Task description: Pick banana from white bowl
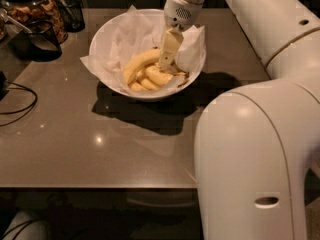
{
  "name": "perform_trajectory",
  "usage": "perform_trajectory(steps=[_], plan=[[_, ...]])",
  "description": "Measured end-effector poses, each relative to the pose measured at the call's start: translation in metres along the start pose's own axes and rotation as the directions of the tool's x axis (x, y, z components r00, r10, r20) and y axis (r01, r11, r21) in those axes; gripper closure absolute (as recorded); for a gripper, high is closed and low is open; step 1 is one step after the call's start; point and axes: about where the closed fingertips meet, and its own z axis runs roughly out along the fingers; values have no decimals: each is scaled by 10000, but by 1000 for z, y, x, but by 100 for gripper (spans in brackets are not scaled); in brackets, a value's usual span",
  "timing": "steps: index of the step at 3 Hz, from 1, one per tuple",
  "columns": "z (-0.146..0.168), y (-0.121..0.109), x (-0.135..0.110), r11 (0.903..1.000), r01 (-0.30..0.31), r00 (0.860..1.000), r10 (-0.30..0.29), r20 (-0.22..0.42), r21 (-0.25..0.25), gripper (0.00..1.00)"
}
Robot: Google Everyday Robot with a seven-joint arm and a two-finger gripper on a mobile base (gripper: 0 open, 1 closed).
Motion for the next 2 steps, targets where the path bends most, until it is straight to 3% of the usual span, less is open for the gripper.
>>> perform_trajectory(steps=[1,2], plan=[[8,0,3,9998,-105,9999,104,-89,-189,37],[13,1,6,9994,-184,9997,179,-168,-304,56]])
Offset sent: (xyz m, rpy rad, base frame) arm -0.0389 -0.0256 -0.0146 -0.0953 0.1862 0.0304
